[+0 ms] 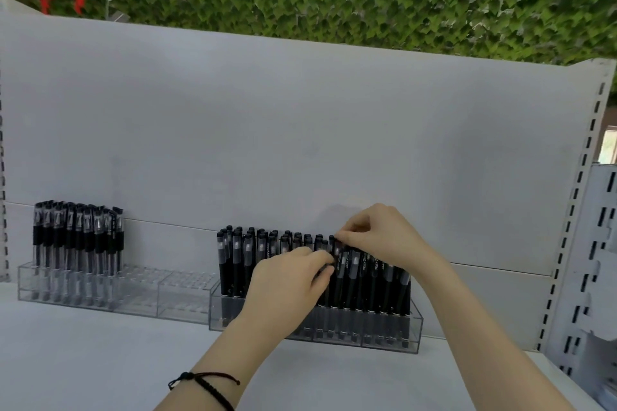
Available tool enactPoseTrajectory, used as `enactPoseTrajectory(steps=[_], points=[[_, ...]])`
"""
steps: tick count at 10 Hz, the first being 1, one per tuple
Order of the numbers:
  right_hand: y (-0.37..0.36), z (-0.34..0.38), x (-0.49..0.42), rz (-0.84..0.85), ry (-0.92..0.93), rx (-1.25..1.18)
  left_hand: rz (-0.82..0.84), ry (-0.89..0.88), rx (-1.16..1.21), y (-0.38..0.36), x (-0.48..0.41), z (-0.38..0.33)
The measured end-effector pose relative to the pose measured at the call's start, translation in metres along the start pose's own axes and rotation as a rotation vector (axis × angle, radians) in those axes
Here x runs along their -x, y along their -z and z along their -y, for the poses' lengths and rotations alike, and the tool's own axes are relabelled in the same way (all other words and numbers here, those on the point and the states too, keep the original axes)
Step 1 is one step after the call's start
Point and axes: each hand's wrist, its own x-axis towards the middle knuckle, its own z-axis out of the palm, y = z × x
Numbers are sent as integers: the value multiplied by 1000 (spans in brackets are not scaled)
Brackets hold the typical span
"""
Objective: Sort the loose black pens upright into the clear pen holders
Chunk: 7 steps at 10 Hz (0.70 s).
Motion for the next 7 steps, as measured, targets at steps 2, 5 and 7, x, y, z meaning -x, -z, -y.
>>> enactPoseTrajectory(steps=[2,5,7], points=[[-1,1,1,90,11,-34,-23,15,17,0,0,-1],[3,1,20,-153,37,-141,87,105,-163,2,-1,-12],[12,-10,61,-210,-24,-47,196,203,-179,-4,1,-16]])
